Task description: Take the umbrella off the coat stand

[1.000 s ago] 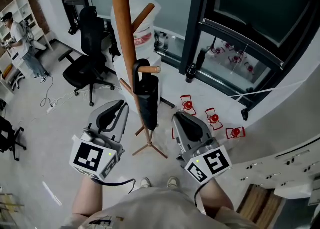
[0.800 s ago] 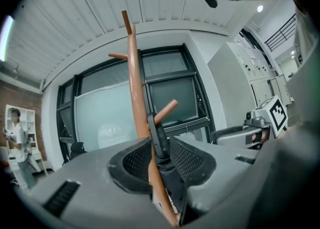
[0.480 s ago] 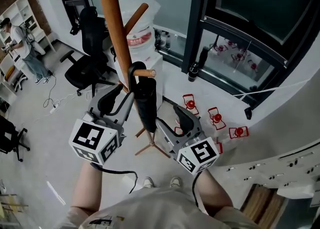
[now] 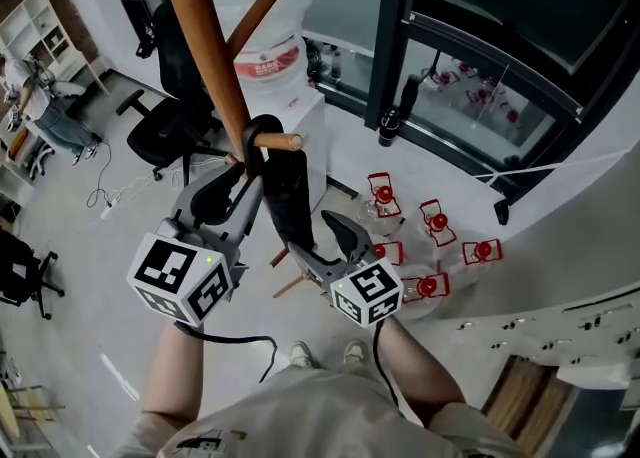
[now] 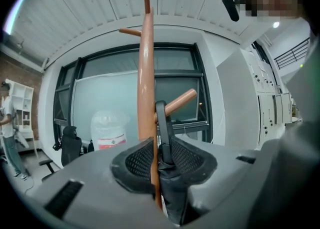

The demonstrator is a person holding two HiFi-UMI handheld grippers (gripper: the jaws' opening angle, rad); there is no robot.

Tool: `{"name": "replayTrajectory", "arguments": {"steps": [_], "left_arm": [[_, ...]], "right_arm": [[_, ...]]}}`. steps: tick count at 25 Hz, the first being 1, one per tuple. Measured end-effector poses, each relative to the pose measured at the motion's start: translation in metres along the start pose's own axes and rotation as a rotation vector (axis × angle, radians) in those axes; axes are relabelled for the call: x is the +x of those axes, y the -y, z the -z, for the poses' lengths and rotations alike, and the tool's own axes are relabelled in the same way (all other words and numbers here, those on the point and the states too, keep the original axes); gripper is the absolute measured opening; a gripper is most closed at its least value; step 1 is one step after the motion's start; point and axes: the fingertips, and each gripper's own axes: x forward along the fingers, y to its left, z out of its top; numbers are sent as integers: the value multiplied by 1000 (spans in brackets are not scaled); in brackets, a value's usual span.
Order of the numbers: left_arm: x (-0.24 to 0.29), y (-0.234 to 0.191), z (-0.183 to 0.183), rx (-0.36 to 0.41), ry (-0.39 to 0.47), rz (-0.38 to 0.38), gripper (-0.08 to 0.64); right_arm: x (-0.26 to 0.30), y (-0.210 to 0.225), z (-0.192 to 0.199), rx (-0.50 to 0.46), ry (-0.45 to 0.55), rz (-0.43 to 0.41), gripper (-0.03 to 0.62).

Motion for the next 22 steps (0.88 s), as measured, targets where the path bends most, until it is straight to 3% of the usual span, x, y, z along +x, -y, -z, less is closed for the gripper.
{"name": "replayTrajectory", "arguments": {"steps": [11, 22], "left_arm": [[8, 5, 7, 49, -34, -3, 75], [8, 4, 7, -37, -19, 34, 57]], "right_arm": [[37, 5, 63, 49, -98, -55, 305], [49, 10, 80, -21, -122, -41, 282]]}}
